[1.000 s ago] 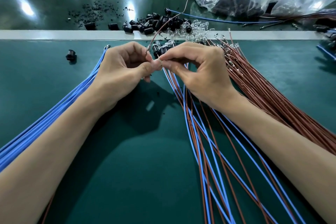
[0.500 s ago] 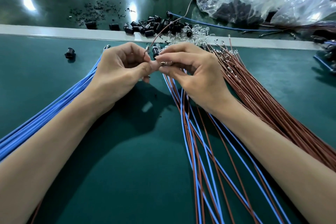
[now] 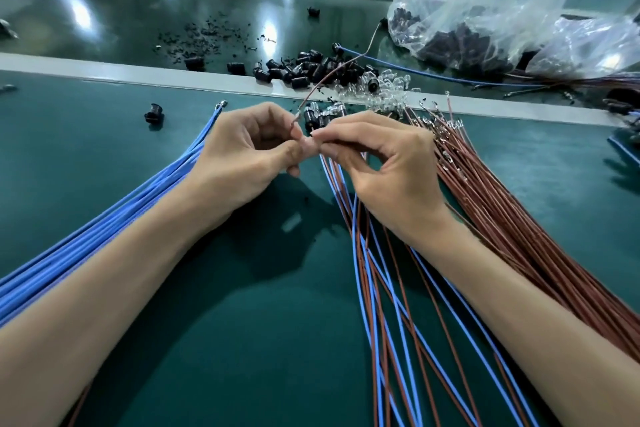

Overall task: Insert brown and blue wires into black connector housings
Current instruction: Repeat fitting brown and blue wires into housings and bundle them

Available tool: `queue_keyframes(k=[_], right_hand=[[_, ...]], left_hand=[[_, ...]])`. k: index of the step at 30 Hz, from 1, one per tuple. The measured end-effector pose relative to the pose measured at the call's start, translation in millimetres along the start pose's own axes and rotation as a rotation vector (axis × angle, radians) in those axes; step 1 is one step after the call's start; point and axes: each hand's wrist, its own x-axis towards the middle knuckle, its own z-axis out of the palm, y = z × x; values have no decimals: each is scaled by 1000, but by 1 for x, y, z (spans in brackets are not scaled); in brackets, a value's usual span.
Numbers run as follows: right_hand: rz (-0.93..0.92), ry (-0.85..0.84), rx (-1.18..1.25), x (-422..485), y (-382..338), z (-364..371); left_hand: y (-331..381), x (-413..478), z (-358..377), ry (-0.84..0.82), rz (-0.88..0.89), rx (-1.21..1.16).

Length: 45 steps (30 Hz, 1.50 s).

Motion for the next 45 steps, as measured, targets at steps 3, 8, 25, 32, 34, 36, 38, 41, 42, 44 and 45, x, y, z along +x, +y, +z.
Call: queue_keyframes(k=[3, 8, 25, 32, 34, 36, 38, 41, 42, 44, 45], right_hand=[[42, -13, 36, 1, 0, -1], [107, -17, 93, 0, 2, -2], [120, -5, 92, -1, 1, -2], [62, 15, 49, -1, 2, -1], [31, 40, 20, -2, 2, -1], [3, 58, -12, -3, 2, -1], [-16, 70, -33, -3, 2, -2], [-13, 78, -26, -4, 2, -2], [-9, 81, -21, -3, 2, -2], [-8, 83, -12, -4, 1, -2], [-14, 79, -11, -4, 1, -2]], left_hand=[[0, 0, 0, 7, 9, -17], [0, -1, 3, 24, 8, -9], [-6, 1, 4, 110, 114, 86], [-5, -1, 5, 86, 170, 221], [-3, -2, 4, 74, 161, 254], [-3, -2, 3, 71, 140, 268], [-3, -3, 3, 50, 99, 256], [-2, -4, 3, 1, 28, 167], [-2, -4, 2, -4, 20, 153], [-2, -3, 2, 7, 9, 138], [-2, -3, 2, 22, -1, 122]])
